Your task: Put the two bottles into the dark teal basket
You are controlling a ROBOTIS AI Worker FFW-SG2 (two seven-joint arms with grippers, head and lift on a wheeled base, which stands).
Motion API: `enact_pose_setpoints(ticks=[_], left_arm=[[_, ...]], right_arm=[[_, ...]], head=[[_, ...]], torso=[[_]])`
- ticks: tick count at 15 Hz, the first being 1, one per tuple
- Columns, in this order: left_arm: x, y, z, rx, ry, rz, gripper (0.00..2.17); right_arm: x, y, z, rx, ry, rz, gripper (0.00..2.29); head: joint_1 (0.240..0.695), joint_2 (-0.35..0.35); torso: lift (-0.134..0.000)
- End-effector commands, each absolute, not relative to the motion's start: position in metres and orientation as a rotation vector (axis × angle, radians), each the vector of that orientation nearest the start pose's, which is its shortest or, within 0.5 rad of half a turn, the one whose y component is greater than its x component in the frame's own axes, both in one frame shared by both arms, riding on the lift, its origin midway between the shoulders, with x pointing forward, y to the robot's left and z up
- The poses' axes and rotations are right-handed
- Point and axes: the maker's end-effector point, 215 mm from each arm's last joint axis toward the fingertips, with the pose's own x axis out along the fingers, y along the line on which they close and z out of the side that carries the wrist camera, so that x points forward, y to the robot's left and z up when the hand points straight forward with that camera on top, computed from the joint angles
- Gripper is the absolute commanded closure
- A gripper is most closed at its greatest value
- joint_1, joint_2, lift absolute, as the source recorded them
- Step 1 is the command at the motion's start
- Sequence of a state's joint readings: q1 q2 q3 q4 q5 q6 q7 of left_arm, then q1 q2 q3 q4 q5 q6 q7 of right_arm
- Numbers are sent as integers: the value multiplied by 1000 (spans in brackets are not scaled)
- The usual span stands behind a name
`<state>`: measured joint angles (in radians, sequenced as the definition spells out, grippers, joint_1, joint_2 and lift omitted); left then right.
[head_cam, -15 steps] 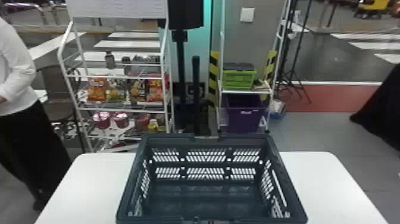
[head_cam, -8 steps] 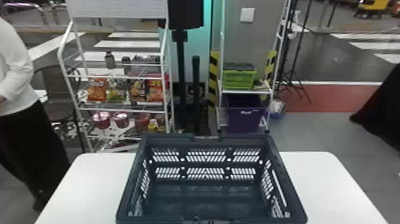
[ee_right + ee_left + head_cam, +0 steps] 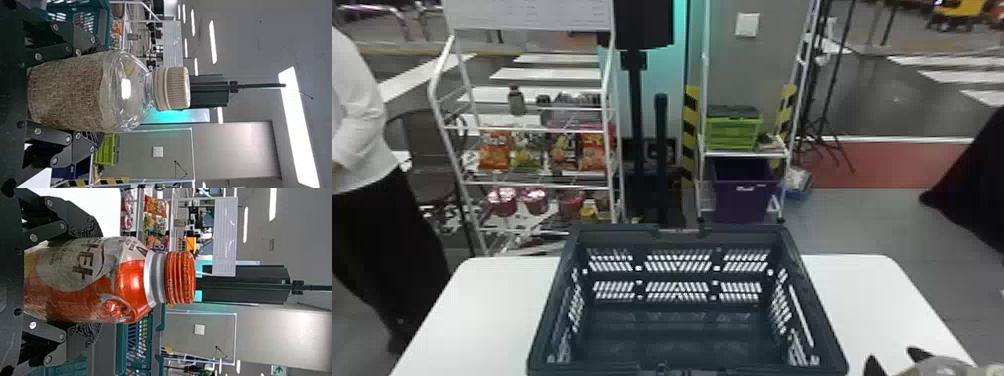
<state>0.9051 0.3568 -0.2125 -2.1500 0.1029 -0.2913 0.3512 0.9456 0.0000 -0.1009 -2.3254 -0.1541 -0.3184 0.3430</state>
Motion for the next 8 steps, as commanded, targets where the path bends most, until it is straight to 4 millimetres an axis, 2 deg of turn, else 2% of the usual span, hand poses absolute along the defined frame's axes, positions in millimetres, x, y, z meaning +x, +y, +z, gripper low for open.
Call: enact_pose_setpoints(ticks=[1,3,6,8], left_arm=[[300,201,-367,-15,99,-33,2145],[299,200,-370,-12,107,-37,2145],[298,201,-375,-10,114,-38,2145],[297,201,-377,-12,118,-40,2145]], right_arm=[[344,-201,-248,55,-111,248,1717],[375,-191,-254,70,-46,245,1717],[420,-154,-272,93,75,231,1717],[446,-123,-285,91,165,240,1717]], head=[[499,0],[499,0],[499,0],[499,0]], torso=[[0],[0],[0],[0]])
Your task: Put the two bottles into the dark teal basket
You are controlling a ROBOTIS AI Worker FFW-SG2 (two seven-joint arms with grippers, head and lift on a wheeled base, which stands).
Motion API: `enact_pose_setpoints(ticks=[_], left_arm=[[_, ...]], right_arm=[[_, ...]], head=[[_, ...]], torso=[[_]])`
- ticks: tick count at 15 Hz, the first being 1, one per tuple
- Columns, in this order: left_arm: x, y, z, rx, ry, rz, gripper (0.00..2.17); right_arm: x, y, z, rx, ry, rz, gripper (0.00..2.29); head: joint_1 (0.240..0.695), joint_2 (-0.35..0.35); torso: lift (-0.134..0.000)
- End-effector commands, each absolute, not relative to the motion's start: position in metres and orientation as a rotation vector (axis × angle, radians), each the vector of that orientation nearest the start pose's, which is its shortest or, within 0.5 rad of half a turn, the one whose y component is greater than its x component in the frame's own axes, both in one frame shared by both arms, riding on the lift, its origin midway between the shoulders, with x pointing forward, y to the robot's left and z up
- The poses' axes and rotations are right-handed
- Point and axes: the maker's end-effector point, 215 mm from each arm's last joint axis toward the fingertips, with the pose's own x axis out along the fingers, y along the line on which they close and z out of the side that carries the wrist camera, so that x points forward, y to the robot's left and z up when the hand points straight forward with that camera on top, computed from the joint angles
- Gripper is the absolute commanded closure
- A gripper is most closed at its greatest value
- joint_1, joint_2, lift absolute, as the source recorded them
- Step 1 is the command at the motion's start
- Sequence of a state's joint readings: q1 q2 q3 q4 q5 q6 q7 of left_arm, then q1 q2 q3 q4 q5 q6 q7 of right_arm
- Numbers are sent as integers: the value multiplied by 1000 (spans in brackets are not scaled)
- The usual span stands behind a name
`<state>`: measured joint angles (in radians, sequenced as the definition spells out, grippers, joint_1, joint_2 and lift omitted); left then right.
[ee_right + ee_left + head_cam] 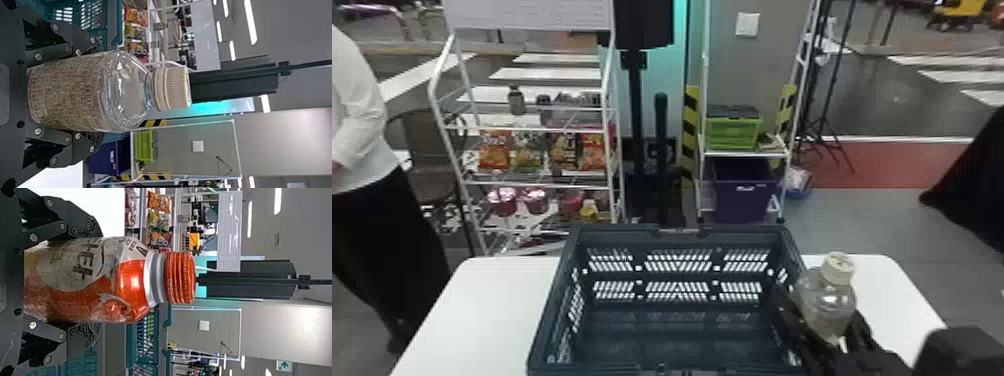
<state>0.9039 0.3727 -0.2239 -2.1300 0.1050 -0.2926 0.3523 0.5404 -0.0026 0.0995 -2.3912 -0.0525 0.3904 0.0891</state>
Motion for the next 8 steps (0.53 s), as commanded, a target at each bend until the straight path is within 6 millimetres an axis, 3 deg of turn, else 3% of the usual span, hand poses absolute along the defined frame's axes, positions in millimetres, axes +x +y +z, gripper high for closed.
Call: enact_pose_setpoints(ticks=[1,6,8], left_arm=[[296,201,-380,-13,123,-42,2145],[291,206,-391,-18,130,-37,2145],[291,208,-391,-24,126,-38,2148]], right_arm=[[458,-105,-289,69,203,260,1717],[493,-56,-324,-26,433,301,1713],[493,-54,-354,-97,594,308,1713]], head=[[499,0],[499,0],[499,0]], torso=[[0],[0],[0]])
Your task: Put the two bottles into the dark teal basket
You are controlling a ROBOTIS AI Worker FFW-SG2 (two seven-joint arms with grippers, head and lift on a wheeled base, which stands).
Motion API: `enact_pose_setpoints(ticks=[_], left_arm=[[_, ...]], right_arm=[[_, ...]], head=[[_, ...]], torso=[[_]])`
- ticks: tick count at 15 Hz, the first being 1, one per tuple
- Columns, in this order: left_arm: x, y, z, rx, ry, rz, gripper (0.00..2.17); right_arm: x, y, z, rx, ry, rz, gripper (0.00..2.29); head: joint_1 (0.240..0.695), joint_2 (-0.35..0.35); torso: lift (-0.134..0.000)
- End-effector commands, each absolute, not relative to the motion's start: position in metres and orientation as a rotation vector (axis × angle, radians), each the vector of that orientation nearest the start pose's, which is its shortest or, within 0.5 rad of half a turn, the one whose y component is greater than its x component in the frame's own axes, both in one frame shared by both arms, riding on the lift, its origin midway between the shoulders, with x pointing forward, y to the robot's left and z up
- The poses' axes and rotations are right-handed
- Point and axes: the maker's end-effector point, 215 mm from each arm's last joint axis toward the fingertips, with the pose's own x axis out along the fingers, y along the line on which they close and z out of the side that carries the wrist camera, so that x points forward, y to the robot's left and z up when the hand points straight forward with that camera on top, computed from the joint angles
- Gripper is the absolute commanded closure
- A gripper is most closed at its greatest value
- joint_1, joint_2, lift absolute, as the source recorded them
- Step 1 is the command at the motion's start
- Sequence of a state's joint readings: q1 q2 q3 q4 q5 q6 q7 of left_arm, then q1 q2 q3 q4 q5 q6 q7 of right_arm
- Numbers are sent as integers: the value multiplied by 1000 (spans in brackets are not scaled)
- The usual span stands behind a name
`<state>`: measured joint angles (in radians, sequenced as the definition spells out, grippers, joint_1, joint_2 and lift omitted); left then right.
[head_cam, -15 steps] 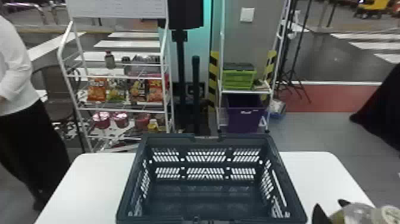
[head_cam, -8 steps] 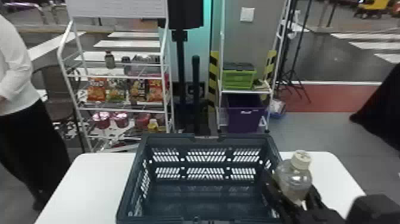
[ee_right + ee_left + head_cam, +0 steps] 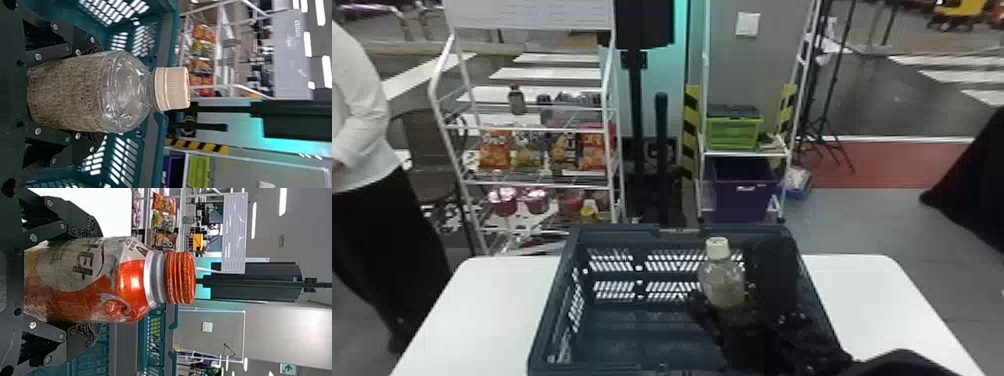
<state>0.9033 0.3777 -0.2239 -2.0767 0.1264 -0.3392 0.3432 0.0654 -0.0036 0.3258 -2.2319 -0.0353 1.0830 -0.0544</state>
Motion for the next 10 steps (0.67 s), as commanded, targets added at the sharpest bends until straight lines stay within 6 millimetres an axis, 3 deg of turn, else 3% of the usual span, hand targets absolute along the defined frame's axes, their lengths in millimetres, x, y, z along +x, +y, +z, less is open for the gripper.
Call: enact_pose_setpoints(ticks=[1,5,9,10], left_arm=[[291,207,-389,-25,122,-42,2145],[290,208,-391,-25,124,-40,2148],[292,208,-387,-26,117,-42,2148],[292,209,-386,-27,116,-40,2145]], right_arm=[[493,-59,-369,-127,665,302,1713],[495,-69,-403,-211,826,289,1706],[507,-57,-410,-214,861,325,1676],[509,-57,-411,-216,861,325,1420]], head=[[499,0],[499,0],[499,0],[499,0]], torso=[[0],[0],[0],[0]])
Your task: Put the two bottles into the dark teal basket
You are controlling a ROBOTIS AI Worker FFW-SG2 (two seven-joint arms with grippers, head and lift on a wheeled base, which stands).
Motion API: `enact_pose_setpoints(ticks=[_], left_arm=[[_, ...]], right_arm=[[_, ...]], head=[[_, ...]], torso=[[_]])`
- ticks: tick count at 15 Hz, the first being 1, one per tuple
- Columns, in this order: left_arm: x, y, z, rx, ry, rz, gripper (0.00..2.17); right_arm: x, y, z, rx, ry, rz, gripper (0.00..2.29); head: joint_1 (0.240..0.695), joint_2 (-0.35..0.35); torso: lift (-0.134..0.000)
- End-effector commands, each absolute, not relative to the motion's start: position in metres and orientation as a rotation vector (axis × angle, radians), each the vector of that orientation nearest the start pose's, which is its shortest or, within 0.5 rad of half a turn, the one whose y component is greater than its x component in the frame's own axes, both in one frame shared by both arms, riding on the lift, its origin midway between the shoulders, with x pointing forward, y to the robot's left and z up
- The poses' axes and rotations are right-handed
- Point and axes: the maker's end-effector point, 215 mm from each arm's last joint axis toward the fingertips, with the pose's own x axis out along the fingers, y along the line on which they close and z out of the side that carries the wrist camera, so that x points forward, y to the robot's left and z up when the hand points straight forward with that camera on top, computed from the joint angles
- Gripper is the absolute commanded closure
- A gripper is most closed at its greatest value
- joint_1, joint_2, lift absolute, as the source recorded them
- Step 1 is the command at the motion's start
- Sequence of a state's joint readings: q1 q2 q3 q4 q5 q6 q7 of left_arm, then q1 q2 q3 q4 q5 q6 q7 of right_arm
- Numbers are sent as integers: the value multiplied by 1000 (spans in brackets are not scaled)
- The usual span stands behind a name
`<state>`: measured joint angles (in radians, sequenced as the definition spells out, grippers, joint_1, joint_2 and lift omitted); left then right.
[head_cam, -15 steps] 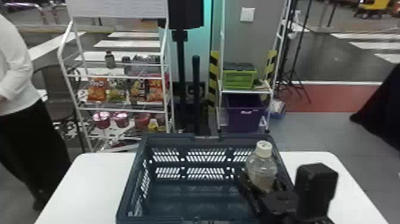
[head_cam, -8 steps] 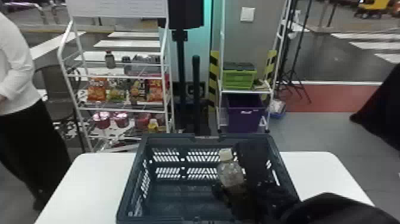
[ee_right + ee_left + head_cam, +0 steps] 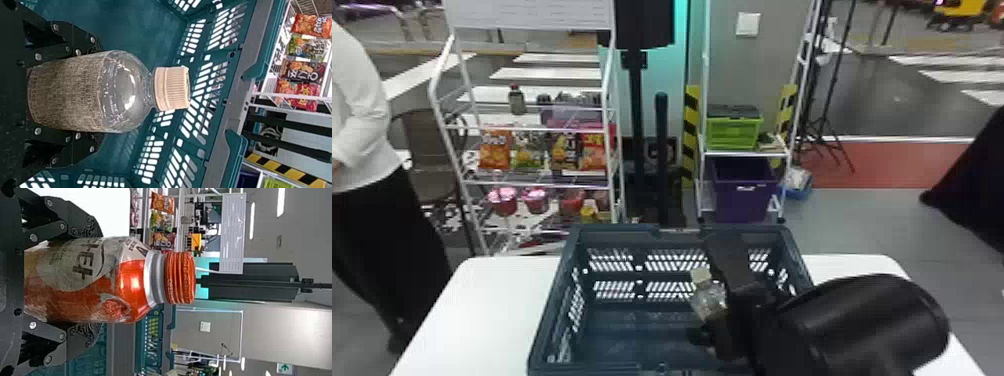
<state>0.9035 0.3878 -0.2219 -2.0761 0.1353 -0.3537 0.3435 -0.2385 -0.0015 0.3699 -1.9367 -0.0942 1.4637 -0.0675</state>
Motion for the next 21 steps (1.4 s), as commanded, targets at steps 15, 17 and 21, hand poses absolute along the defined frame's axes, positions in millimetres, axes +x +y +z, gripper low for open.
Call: enact_pose_setpoints(ticks=[15,17,21], left_arm=[[295,210,-385,-24,114,-47,2145],[297,210,-383,-25,107,-48,2145],[303,210,-381,-25,108,-53,2145]], right_arm=[[506,-70,-308,-24,341,314,36],[485,-99,-292,29,204,304,39],[427,-155,-280,71,28,229,43]], head=[[499,0],[499,0],[499,0]], torso=[[0],[0],[0]])
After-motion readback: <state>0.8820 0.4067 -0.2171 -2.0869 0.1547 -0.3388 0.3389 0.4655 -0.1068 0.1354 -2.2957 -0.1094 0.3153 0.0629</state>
